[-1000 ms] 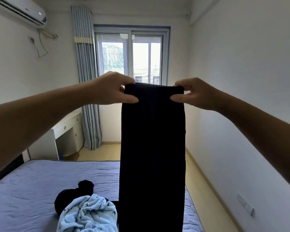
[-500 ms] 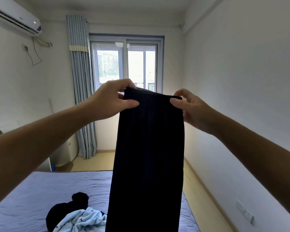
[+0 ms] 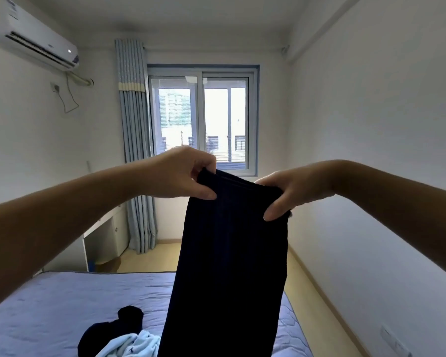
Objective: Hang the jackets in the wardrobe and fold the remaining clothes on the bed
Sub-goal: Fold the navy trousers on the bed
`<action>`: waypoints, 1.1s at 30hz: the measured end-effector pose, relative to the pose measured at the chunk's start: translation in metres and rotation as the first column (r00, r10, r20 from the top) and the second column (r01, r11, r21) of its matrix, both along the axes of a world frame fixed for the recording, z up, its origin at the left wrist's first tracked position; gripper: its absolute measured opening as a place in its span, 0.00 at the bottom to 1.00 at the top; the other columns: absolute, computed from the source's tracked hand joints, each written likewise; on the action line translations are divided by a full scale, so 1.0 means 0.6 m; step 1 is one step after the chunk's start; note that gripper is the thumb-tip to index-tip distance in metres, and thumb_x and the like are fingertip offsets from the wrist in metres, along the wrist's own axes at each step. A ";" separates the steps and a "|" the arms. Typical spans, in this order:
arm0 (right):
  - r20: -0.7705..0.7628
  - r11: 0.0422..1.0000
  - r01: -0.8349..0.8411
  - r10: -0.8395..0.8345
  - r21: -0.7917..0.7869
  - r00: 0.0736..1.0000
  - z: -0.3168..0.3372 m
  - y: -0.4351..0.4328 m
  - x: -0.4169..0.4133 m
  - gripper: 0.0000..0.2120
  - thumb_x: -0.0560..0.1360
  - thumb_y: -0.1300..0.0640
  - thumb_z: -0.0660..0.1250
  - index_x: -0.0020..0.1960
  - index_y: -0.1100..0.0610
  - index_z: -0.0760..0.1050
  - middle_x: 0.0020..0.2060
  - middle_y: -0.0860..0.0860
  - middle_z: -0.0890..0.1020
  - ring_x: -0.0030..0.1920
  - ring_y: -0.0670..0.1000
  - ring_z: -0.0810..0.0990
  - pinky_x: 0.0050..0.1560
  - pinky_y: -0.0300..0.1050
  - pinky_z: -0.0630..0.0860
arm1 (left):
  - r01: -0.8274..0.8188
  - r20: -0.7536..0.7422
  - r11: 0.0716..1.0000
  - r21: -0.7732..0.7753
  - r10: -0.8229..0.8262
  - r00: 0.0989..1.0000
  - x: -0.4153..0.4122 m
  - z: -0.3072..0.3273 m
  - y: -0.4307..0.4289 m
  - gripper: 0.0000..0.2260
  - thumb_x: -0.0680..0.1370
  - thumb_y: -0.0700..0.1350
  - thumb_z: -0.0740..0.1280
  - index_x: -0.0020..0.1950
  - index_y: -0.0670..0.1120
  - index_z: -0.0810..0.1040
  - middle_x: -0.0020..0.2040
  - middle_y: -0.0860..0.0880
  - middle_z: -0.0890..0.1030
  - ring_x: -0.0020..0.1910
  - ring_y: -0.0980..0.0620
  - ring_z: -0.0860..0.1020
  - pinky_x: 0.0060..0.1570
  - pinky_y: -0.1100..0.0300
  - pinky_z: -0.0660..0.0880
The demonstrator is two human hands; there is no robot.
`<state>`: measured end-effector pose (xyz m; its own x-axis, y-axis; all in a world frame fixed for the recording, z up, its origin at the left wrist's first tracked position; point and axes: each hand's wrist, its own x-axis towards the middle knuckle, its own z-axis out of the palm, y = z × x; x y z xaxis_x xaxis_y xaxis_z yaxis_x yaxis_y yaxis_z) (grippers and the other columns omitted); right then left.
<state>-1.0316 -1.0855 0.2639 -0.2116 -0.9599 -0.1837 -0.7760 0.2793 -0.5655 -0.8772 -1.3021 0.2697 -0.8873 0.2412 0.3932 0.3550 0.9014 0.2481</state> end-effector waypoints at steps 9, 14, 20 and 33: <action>-0.386 0.958 -0.062 -0.054 -0.280 0.921 0.001 0.016 0.008 0.04 0.75 0.59 0.69 0.46 0.50 0.77 0.36 0.48 0.82 0.38 0.49 0.82 0.40 0.36 0.77 | -0.118 -0.003 0.989 -0.086 0.119 0.993 -0.005 -0.007 -0.011 0.09 0.76 0.45 0.69 0.43 0.46 0.70 0.37 0.44 0.75 0.34 0.50 0.71 0.37 0.51 0.72; -0.330 0.807 -0.015 -0.224 -0.590 0.917 -0.013 0.019 0.001 0.08 0.77 0.64 0.66 0.46 0.51 0.75 0.32 0.43 0.78 0.33 0.41 0.78 0.35 0.33 0.74 | -0.133 -0.020 0.990 0.057 0.134 0.991 -0.017 -0.015 -0.015 0.07 0.80 0.43 0.64 0.51 0.51 0.65 0.42 0.41 0.78 0.39 0.46 0.75 0.43 0.46 0.77; 0.073 0.641 0.209 -0.232 -0.739 0.970 -0.035 0.030 -0.005 0.03 0.77 0.62 0.66 0.47 0.57 0.79 0.35 0.46 0.83 0.38 0.43 0.81 0.39 0.33 0.76 | -0.109 0.040 0.973 0.202 0.103 0.994 -0.044 -0.026 -0.011 0.04 0.80 0.41 0.62 0.54 0.47 0.74 0.44 0.48 0.78 0.45 0.51 0.77 0.46 0.56 0.77; -0.259 0.738 0.460 -0.630 -0.494 0.732 -0.066 -0.100 -0.265 0.12 0.74 0.58 0.71 0.54 0.61 0.75 0.48 0.57 0.80 0.47 0.55 0.78 0.47 0.45 0.75 | -0.346 0.095 0.928 -0.141 0.360 0.928 -0.344 -0.045 -0.076 0.06 0.78 0.43 0.67 0.51 0.41 0.78 0.44 0.47 0.79 0.44 0.48 0.76 0.44 0.57 0.72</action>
<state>-1.1906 -1.1454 0.2245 -0.6889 -0.6196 0.3761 -0.7236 0.5577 -0.4067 -1.0833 -1.3475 0.2427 -0.9614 -0.0573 0.2692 -0.0166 0.9884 0.1510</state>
